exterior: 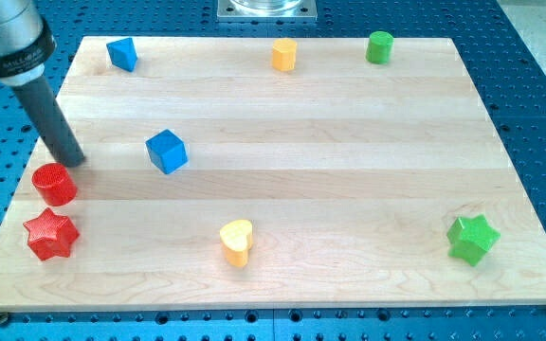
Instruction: Slide the red circle above the red star
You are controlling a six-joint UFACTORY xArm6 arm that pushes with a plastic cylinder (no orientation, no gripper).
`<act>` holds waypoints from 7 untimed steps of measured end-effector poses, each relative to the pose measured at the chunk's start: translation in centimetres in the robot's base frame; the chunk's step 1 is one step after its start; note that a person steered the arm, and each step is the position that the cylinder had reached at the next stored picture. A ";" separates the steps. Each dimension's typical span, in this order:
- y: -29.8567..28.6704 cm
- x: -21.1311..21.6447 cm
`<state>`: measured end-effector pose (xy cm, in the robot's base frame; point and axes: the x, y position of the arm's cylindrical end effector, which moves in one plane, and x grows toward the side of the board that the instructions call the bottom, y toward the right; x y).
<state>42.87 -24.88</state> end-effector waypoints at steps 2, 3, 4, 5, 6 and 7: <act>0.5 -5.1; -0.3 -5.1; -0.5 -5.1; -1.2 -4.8; 0.3 -0.2; -0.4 4.6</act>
<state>47.44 -25.33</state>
